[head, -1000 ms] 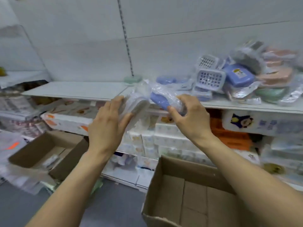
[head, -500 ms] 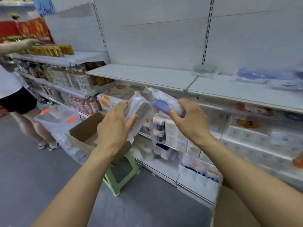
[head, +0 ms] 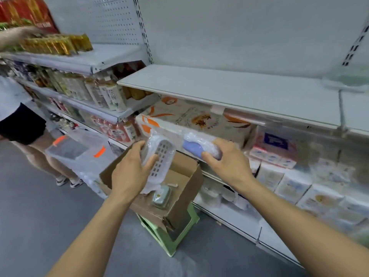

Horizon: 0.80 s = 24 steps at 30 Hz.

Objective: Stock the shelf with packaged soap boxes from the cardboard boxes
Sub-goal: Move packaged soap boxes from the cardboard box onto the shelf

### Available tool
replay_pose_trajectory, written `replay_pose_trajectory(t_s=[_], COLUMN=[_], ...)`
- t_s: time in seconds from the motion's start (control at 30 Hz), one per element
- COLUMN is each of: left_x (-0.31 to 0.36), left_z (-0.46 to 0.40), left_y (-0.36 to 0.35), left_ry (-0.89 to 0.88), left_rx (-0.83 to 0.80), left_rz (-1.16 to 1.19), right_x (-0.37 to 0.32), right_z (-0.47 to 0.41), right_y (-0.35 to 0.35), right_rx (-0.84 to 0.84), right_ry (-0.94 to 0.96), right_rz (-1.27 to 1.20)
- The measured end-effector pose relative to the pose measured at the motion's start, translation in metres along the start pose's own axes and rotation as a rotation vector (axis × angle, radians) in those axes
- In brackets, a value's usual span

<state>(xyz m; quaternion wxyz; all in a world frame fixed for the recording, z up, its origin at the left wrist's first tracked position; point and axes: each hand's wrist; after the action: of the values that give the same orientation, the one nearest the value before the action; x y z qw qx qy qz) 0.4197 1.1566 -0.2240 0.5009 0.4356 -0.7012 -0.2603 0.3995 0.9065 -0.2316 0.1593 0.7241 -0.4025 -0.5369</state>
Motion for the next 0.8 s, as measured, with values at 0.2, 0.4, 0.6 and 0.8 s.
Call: replay_pose_trajectory(t_s=[0.2, 0.4, 0.6, 0.8], left_x=[-0.107, -0.214, -0.305, -0.354], left_z=[-0.085, -0.172, -0.231, -0.240], left_y=[-0.056, -0.139, -0.246, -0.350], left_ry=[0.087, 0.150, 0.241, 0.332], left_rx=[-0.173, -0.494, -0.765, -0.893], left_rz=[0.028, 0.032, 0.131, 0.039], right_x=[-0.018, -0.014, 0.015, 0.061], right_z=[-0.043, -0.078, -0.103, -0.107], right_y=[-0.135, -0.275, -0.416, -0.505], right_rx=[-0.123, -0.209, -0.299, -0.345], right_ry=[-0.150, -0.516, -0.691, -0.693], right_rz=[-0.024, -0.049, 0.077, 0.309])
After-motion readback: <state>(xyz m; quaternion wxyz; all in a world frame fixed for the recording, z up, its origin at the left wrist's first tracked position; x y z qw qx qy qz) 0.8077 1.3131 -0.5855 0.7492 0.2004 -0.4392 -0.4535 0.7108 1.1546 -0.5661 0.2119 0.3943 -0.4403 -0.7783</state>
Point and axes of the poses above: each hand's wrist, its own z-axis away from the middle knuckle, its own y-axis out of the back of the hand, x = y × z, and after that the axes turned 7 degrees about x, right-handed
